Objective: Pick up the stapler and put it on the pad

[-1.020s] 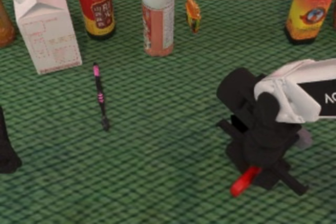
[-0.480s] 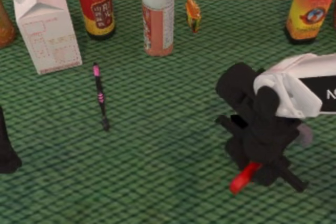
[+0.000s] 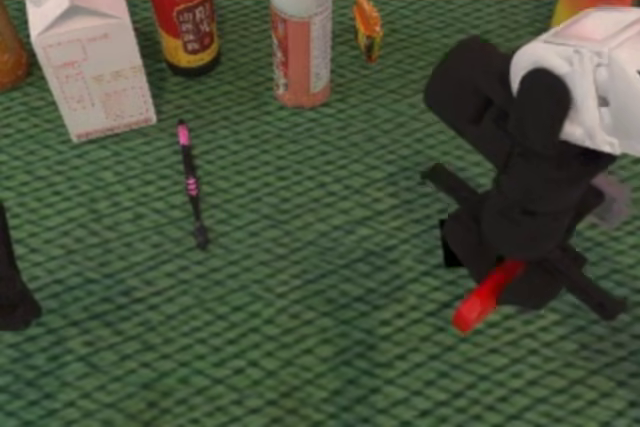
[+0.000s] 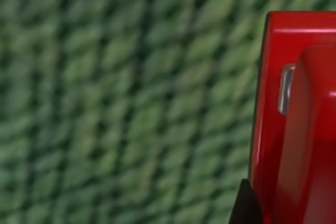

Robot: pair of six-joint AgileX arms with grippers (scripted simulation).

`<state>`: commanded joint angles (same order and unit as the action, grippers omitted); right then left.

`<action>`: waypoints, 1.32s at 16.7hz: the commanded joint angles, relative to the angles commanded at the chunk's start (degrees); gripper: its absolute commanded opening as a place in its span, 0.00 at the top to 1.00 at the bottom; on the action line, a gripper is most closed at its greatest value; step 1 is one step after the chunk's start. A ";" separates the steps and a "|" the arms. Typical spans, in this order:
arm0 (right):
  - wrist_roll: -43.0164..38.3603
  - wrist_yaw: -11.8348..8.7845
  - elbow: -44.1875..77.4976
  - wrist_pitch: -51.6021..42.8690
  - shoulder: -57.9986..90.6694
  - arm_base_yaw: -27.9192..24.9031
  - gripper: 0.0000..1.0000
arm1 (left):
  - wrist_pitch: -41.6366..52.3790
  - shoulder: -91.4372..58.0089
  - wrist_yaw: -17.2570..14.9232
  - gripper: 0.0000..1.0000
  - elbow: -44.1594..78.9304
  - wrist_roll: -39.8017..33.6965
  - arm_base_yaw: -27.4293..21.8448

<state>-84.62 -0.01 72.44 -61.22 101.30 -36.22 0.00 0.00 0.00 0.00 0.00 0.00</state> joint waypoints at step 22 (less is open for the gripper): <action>-29.00 0.27 27.99 -11.31 16.43 13.13 1.00 | 0.00 0.00 0.00 0.00 0.00 0.00 0.00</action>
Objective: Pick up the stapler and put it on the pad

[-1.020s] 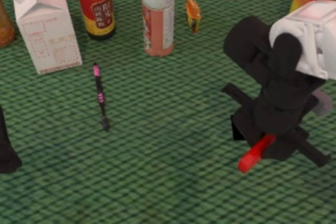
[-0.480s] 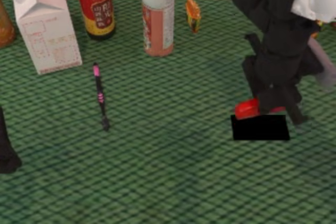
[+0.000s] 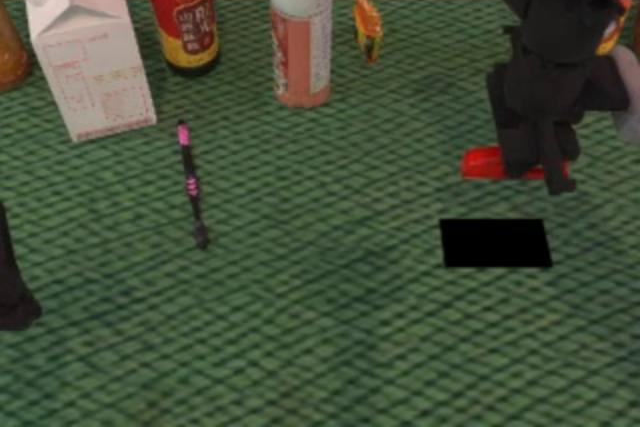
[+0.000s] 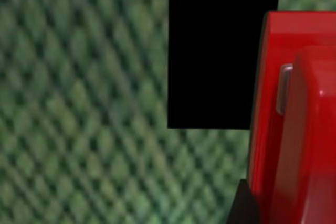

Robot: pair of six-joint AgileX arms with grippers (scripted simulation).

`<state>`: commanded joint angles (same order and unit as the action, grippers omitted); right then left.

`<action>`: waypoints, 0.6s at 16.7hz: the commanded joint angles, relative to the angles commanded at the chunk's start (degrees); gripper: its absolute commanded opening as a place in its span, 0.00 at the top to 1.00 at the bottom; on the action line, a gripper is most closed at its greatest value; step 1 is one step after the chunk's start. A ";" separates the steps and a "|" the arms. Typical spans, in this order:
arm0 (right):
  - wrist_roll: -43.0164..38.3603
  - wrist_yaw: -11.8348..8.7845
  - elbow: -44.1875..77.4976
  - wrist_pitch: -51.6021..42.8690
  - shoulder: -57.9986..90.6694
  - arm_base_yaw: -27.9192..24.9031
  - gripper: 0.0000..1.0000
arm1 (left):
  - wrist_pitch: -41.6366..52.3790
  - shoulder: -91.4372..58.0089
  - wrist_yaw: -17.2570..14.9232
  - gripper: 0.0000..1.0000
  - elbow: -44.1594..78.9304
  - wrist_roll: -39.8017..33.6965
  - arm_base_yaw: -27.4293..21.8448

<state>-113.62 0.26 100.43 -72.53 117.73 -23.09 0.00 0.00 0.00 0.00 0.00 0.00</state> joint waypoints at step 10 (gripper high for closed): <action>0.04 0.05 -12.05 16.65 4.17 0.13 1.00 | 0.00 0.00 0.00 0.00 0.00 0.00 0.00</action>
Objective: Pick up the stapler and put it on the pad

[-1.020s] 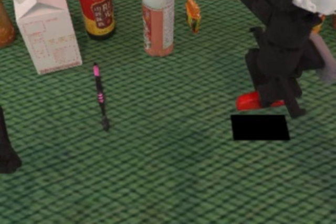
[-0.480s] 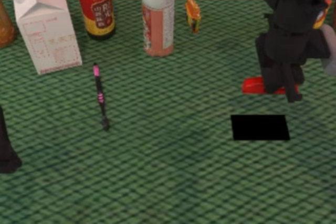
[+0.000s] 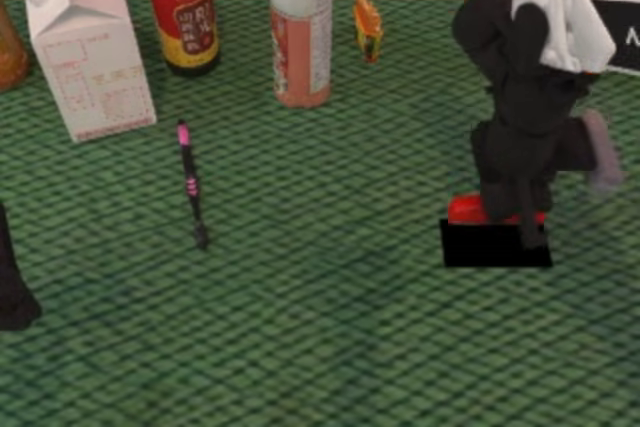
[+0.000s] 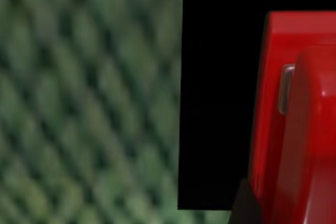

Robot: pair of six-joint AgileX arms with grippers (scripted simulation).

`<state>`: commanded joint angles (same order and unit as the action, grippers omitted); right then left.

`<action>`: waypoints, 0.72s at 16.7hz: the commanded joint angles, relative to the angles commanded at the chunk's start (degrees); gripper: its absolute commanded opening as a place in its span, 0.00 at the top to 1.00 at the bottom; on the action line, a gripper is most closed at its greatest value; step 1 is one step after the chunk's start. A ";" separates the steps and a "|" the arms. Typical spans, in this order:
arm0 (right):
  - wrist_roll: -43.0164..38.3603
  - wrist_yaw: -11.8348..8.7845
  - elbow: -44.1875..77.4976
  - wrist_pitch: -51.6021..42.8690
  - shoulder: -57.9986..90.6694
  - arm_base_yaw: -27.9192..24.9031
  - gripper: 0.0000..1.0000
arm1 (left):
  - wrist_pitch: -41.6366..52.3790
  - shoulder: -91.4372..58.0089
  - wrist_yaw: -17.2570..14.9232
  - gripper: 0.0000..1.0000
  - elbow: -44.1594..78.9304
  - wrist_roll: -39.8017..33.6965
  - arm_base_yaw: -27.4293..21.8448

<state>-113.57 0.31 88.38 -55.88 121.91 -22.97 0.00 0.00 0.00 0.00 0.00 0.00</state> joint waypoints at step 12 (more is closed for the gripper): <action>0.00 -0.01 -3.03 3.83 1.22 -0.01 0.62 | 0.00 0.00 0.00 0.00 0.00 0.00 0.00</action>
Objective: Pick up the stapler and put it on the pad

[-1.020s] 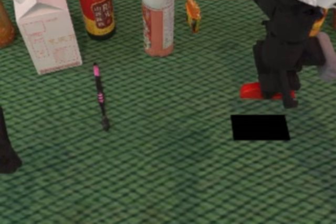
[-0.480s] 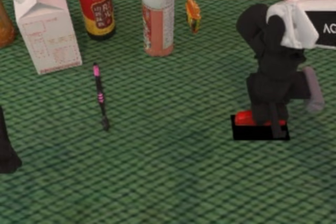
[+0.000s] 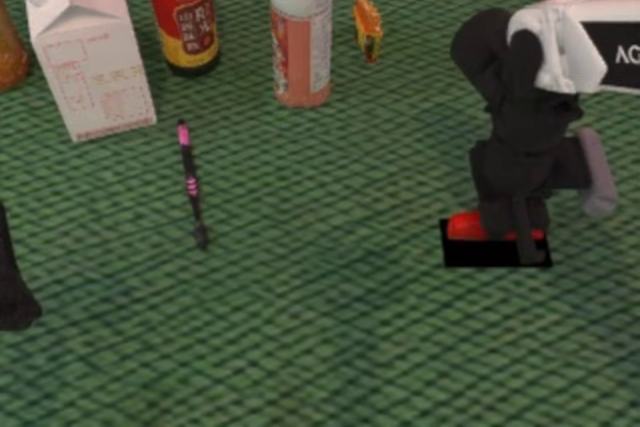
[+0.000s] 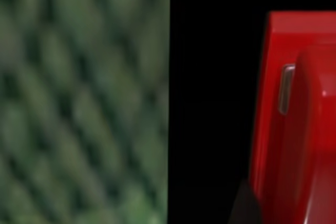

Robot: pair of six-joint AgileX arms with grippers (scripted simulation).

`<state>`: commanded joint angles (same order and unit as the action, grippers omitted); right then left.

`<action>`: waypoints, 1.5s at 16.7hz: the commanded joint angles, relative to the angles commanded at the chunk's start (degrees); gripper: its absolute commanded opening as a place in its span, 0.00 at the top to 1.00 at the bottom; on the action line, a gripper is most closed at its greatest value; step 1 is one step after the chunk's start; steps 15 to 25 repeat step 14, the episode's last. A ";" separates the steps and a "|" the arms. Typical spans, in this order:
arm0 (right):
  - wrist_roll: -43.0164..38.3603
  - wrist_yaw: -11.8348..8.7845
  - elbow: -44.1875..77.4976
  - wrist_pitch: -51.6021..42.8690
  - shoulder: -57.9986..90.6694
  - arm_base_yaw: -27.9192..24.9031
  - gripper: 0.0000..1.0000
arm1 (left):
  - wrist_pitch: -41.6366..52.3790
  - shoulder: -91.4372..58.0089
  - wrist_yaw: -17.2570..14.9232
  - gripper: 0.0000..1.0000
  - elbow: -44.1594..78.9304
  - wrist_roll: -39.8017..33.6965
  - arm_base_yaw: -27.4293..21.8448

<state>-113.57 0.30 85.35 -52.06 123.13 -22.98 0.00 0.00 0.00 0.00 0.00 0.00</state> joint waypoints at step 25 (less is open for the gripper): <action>0.00 0.00 0.00 0.00 0.00 0.00 0.00 | 0.00 0.00 0.00 0.00 0.00 0.00 0.00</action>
